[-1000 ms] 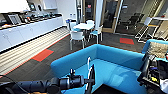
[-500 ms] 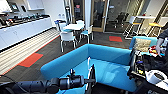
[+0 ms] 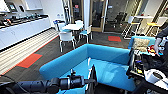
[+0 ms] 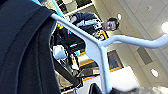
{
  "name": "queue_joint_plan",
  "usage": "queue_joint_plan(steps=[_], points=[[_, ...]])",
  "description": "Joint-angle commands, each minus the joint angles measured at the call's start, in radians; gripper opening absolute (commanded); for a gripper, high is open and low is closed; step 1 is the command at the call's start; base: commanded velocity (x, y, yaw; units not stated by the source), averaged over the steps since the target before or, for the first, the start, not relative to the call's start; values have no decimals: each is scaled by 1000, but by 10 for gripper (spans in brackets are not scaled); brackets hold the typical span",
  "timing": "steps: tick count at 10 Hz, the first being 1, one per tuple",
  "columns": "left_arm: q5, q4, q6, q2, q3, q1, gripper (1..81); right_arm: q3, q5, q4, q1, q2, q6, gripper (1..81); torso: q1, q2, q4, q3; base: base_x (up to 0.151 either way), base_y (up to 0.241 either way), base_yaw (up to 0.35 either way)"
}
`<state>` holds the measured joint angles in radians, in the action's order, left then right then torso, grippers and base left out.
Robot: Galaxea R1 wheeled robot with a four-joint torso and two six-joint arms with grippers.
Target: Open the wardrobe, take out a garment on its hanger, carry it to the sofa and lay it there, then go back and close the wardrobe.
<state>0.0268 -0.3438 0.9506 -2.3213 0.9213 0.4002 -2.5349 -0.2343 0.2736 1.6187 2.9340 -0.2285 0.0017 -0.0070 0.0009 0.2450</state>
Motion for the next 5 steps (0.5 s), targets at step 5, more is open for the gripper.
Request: queue_joint_plan(steps=[5], points=[[39,-37,-4,8,-55,-123,10,6,59,13,-6,-2,5,811,0,0,0,0,0,0,0]])
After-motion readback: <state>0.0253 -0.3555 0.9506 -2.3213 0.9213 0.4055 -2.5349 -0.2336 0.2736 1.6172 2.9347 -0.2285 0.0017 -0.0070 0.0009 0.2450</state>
